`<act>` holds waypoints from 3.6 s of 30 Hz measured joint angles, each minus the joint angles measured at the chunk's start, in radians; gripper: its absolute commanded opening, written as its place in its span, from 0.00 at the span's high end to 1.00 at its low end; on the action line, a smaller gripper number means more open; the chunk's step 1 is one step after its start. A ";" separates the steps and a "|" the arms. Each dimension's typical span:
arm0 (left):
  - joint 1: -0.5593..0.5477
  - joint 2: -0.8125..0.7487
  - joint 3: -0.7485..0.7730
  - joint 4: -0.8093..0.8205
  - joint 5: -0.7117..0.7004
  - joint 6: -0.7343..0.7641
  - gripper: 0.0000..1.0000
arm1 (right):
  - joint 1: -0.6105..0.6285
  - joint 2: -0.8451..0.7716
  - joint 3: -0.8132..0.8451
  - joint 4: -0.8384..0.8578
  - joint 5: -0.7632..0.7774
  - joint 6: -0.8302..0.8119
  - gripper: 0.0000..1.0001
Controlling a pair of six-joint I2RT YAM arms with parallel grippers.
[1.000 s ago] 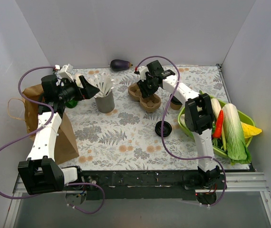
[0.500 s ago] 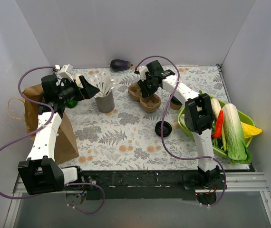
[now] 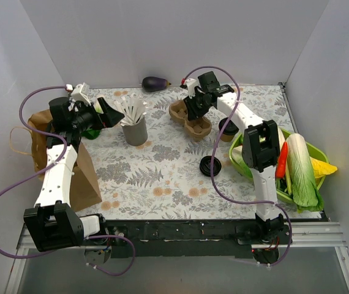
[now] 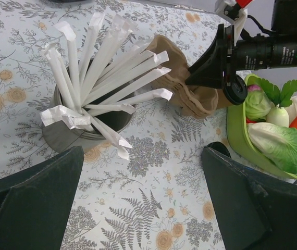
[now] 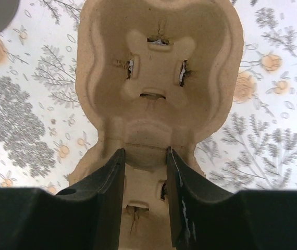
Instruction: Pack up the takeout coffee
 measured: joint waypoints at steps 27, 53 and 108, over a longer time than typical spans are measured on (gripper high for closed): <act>0.030 0.072 0.143 -0.043 0.005 0.044 0.02 | -0.026 -0.033 0.097 -0.033 -0.125 -0.288 0.99; 0.031 0.081 0.193 -0.045 0.010 0.079 0.02 | 0.173 -0.356 -0.405 -0.186 -0.389 -0.565 0.99; 0.020 0.000 0.144 0.063 0.212 -0.023 0.02 | 0.131 -1.173 -1.337 -0.282 -0.071 -0.866 0.58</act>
